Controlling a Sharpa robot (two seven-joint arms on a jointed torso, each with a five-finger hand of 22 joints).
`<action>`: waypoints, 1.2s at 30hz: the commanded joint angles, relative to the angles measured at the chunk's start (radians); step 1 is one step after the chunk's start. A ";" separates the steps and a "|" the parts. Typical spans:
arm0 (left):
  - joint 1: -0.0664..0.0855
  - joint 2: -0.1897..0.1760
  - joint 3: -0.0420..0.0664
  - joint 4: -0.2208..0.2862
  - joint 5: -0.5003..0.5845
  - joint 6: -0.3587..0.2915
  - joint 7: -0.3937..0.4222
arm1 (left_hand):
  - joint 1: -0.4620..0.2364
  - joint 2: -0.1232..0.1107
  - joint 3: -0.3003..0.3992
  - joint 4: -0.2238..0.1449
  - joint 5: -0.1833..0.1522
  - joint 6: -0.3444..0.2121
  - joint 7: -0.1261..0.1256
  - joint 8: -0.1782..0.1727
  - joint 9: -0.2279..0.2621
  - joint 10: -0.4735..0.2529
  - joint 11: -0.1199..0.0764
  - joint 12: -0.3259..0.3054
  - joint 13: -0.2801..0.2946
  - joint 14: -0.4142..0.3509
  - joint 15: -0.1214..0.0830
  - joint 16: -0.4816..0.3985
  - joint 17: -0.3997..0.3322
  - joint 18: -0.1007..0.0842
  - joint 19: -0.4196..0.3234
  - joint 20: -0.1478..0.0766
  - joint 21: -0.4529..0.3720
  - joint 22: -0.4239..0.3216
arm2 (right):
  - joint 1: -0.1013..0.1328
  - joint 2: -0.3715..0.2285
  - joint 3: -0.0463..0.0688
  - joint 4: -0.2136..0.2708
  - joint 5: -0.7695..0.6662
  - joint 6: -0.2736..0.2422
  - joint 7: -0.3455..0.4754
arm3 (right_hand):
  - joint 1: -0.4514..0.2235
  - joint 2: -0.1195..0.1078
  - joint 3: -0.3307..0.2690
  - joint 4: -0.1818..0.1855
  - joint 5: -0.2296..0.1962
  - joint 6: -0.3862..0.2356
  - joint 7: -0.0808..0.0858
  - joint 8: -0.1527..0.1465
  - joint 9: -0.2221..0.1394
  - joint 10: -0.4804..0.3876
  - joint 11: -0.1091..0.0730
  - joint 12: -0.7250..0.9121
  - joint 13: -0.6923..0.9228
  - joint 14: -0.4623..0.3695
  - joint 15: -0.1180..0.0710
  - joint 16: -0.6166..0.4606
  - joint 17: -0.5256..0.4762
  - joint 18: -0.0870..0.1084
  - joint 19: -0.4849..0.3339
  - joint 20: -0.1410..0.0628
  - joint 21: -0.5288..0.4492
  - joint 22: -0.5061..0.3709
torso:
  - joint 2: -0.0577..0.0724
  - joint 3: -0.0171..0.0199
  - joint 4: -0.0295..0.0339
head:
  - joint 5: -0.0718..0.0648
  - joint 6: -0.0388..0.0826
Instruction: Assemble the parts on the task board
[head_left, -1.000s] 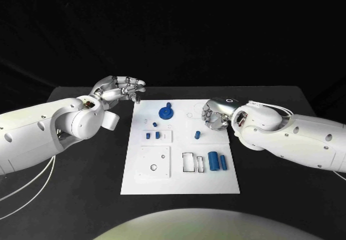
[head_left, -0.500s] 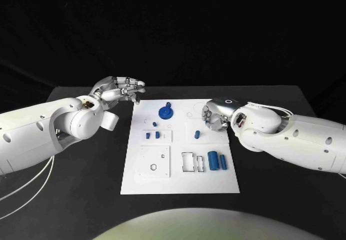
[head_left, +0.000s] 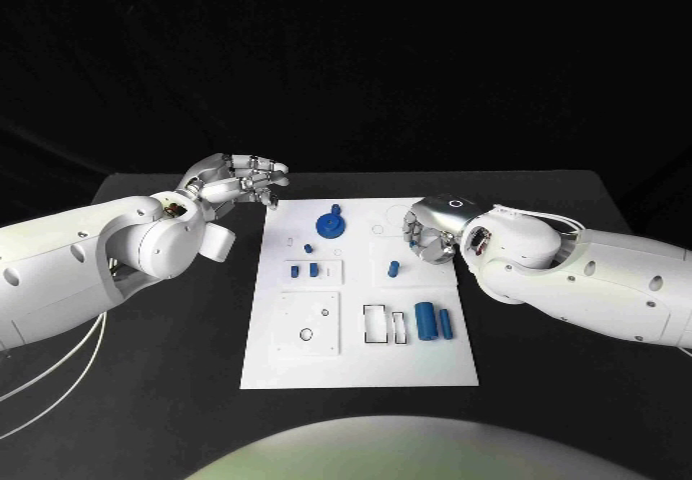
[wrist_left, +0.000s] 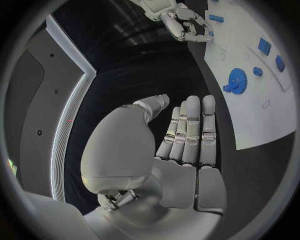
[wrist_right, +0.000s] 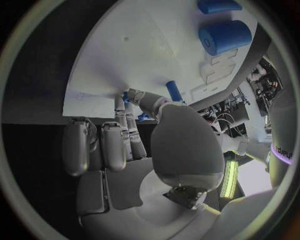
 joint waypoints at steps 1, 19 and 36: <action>0.001 0.000 0.001 0.001 -0.006 0.015 -0.001 | -0.008 -0.002 -0.005 -0.003 -0.003 -0.007 -0.001 0.004 0.001 -0.006 0.001 -0.001 -0.001 -0.009 0.001 -0.003 -0.001 0.011 -0.008 -0.001 -0.004 -0.002 | -0.014 -0.003 -0.011 -0.004 -0.005 0.071 -0.024 | 0.017 0.011 0.008 -0.003 -0.006 0.014 -0.002 0.010 0.008 0.015 -0.007 0.009 0.010 0.046 -0.011 0.004 0.002 -0.016 0.009 -0.002 0.010 0.161 | 0.000 0.0001 0.0005 | -0.001 -0.002; 0.001 0.000 0.001 0.001 -0.009 0.014 -0.006 | -0.008 -0.001 -0.005 -0.003 -0.003 -0.010 0.000 0.006 0.002 -0.009 0.002 -0.001 -0.002 -0.011 0.001 -0.007 -0.002 0.011 -0.010 0.000 -0.006 -0.004 | -0.017 -0.004 -0.011 0.003 -0.019 -0.043 -0.031 | 0.020 0.048 0.015 -0.010 -0.072 0.052 -0.016 0.036 0.058 0.056 -0.027 0.019 0.054 0.047 -0.028 0.010 0.002 -0.031 0.042 -0.020 0.071 0.196 | 0.000 -0.0006 0.0001 | -0.006 -0.002; 0.001 0.000 0.001 -0.002 -0.012 0.016 -0.014 | -0.010 -0.003 -0.005 -0.004 -0.002 -0.016 0.001 0.008 0.001 -0.013 0.004 -0.003 -0.004 -0.012 0.002 -0.010 -0.004 0.010 -0.011 0.001 -0.009 -0.006 | -0.013 -0.036 -0.008 0.044 0.042 -0.069 -0.022 | -0.003 0.042 0.007 0.004 -0.095 0.044 -0.020 0.031 0.068 0.047 -0.025 0.006 0.060 0.047 -0.027 0.011 -0.001 -0.031 0.042 -0.019 0.070 0.197 | -0.002 -0.0016 0.0003 | -0.005 0.001</action>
